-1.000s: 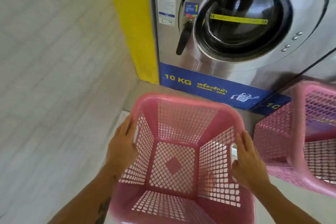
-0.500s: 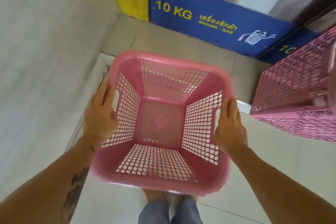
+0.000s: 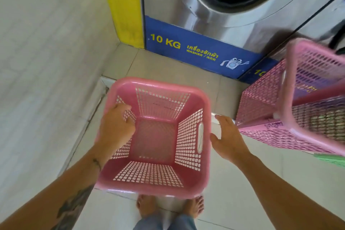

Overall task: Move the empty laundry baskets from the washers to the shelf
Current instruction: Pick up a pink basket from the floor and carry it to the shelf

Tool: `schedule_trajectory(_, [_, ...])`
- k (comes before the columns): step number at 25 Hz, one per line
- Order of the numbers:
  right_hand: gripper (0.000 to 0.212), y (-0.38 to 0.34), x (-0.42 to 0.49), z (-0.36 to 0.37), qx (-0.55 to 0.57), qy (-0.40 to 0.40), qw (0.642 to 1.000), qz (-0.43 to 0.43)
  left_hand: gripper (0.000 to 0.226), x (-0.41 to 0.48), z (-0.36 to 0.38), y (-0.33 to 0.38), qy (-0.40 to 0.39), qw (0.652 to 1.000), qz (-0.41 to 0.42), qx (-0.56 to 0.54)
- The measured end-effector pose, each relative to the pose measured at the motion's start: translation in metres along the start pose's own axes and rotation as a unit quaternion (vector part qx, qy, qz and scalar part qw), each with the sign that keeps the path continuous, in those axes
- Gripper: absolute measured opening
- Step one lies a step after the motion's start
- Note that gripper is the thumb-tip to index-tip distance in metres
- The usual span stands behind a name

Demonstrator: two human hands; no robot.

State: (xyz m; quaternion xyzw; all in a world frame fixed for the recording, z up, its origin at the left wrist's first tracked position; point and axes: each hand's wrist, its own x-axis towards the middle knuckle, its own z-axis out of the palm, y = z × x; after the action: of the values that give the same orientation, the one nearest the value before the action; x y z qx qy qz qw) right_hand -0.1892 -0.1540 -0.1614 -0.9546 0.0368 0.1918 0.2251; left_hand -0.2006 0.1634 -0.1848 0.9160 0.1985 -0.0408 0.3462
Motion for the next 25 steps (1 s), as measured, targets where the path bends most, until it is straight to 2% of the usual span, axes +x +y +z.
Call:
schedule_trajectory(3, [0.059,0.002,-0.035,-0.07,0.007,-0.015,1.0,0.012,0.041,-0.028,-0.013,0.067,-0.035,0.994,0.019,-0.099])
schedule_trajectory(8, [0.046,0.028,-0.072,-0.192,0.038,0.03,0.998,0.03,0.033,-0.066,-0.01,0.189,-0.063,0.986,0.086,-0.125])
schedule_trajectory(14, [0.035,0.15,-0.106,-0.317,0.09,0.145,0.985,0.02,0.032,-0.096,0.055,0.354,-0.082,0.972,0.179,-0.126])
schedule_trajectory(20, [0.054,0.323,-0.079,-0.38,0.107,0.126,0.984,0.071,0.05,-0.106,0.161,0.479,-0.056,0.964,0.259,0.014])
schedule_trajectory(25, [0.063,0.411,-0.034,-0.39,0.061,0.07,0.991,0.095,0.062,-0.092,0.226,0.528,-0.05,0.912,0.337,0.23])
